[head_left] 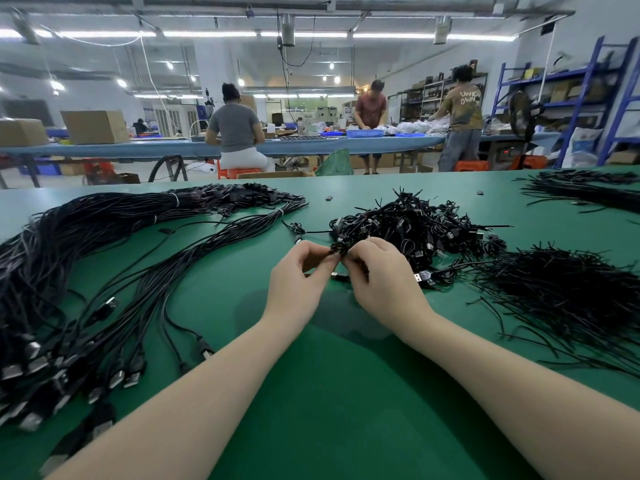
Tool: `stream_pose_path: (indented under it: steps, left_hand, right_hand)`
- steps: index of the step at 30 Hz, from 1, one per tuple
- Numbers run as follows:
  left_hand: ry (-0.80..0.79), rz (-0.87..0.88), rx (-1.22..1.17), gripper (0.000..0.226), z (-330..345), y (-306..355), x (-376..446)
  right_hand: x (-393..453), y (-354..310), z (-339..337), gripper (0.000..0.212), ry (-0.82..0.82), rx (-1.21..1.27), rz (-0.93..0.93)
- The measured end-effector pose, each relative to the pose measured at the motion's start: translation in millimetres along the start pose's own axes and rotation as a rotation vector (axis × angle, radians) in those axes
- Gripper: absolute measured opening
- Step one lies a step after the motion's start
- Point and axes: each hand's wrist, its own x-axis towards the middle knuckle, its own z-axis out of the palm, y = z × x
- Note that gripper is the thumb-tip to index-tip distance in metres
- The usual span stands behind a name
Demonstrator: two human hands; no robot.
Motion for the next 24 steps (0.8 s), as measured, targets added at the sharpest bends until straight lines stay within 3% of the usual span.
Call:
stream_pose_path:
  steps: [5,11,14,17,20,24]
  left_hand:
    - [0.011,0.011,0.133,0.020,3.2,-2.7,1.0]
    - [0.055,-0.069,0.072,0.020,2.5,-2.2,1.3]
    - [0.025,-0.228,-0.113,0.011,0.4,1.0,0.8]
    - [0.011,-0.405,-0.306,0.030,-2.3,3.3,4.6]
    - [-0.081,-0.529,-0.479,0.027,-9.8,5.2,10.8]
    - [-0.095,-0.499,-0.514,0.013,-8.3,2.6,8.9]
  right_hand:
    - [-0.9,-1.8,-0.9,0.008,-0.014,-0.039,-0.045]
    - [-1.2,-4.4,-1.8,0.008,0.010,-0.099,-0.145]
    - [-1.9,-4.1,0.0,0.005,-0.013,-0.145,-0.198]
    - [0.6,-2.5,0.1,0.016,0.011,-0.268,-0.384]
    - [3.0,-1.9,-1.5,0.017,0.060,-0.341,-0.521]
    - [4.3,-1.5,-7.2,0.014,0.030,-0.308,-0.512]
